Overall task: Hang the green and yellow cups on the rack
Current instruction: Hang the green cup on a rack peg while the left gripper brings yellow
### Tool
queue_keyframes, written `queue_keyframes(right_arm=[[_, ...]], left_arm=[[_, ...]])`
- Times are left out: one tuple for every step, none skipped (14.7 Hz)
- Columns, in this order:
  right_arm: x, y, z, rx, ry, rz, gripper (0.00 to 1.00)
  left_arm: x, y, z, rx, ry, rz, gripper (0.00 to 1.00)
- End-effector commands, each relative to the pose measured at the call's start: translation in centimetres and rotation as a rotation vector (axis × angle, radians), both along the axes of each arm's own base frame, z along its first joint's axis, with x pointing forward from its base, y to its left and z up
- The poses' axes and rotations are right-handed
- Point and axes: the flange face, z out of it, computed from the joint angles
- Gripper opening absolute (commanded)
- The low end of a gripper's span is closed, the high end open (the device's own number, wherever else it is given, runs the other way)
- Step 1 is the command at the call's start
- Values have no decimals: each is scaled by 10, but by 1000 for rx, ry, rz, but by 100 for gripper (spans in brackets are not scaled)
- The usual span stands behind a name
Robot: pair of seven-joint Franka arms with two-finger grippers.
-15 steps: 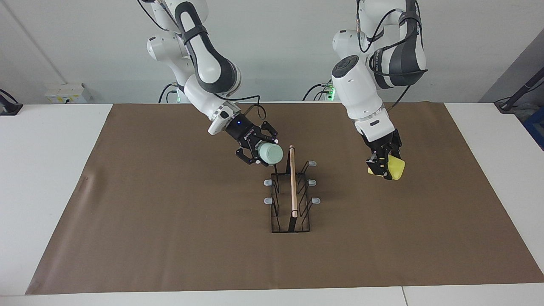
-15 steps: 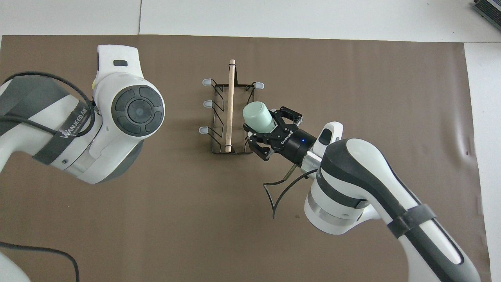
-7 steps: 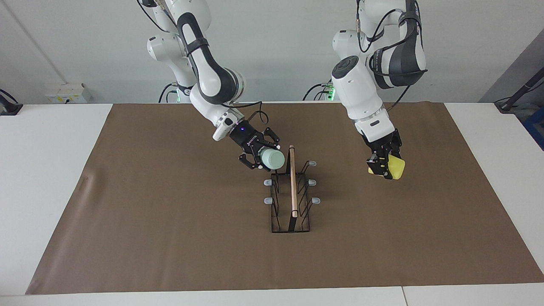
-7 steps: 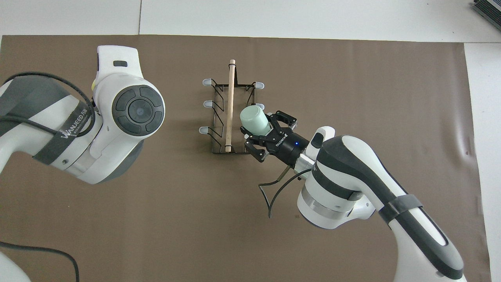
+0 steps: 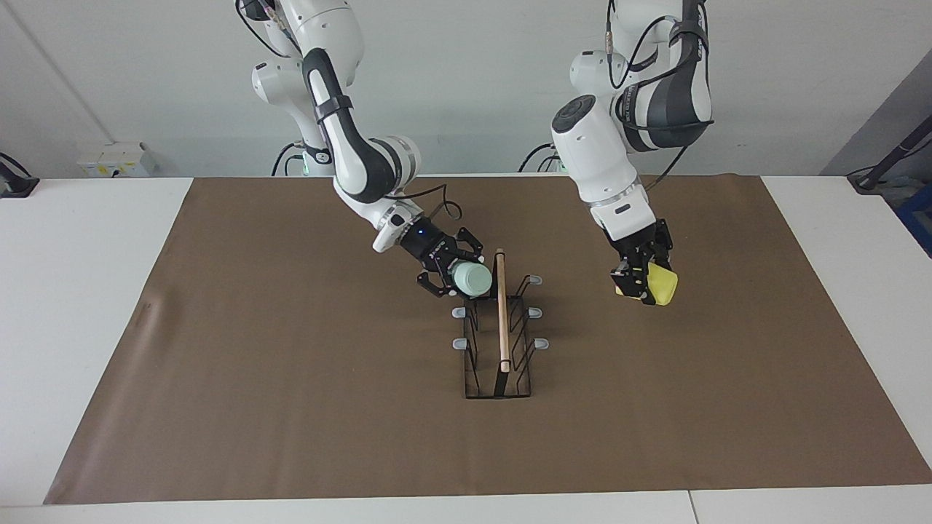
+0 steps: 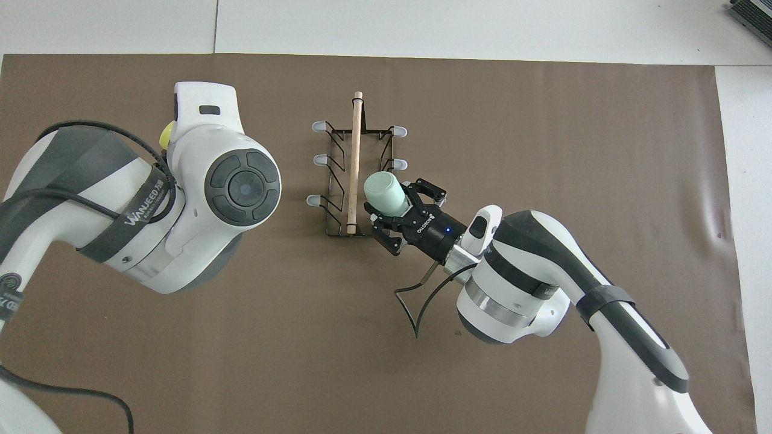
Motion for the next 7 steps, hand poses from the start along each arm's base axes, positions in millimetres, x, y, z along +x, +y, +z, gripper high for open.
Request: queue_keyframes(right_arm=[[6, -10, -24, -6, -33, -14, 0], [6, -11, -25, -10, -29, -17, 14], [5, -13, -26, -15, -26, -19, 19], [5, -14, -27, -20, -23, -21, 50], [5, -17, -30, -41, -9, -29, 91], [4, -19, -32, -53, 0, -34, 100], [4, -20, -33, -58, 4, -37, 100]], left_arm=[[-15, -15, -3, 53, -69, -4, 0], [-17, -19, -3, 60, -91, -4, 0], [-21, -30, -4, 67, -121, -9, 0], [-23, -36, -4, 80, -137, -18, 0], [-28, -45, -6, 84, -137, -27, 0], [-33, -57, -13, 84, -136, -36, 0], [-35, -60, -21, 100, -129, -28, 0]])
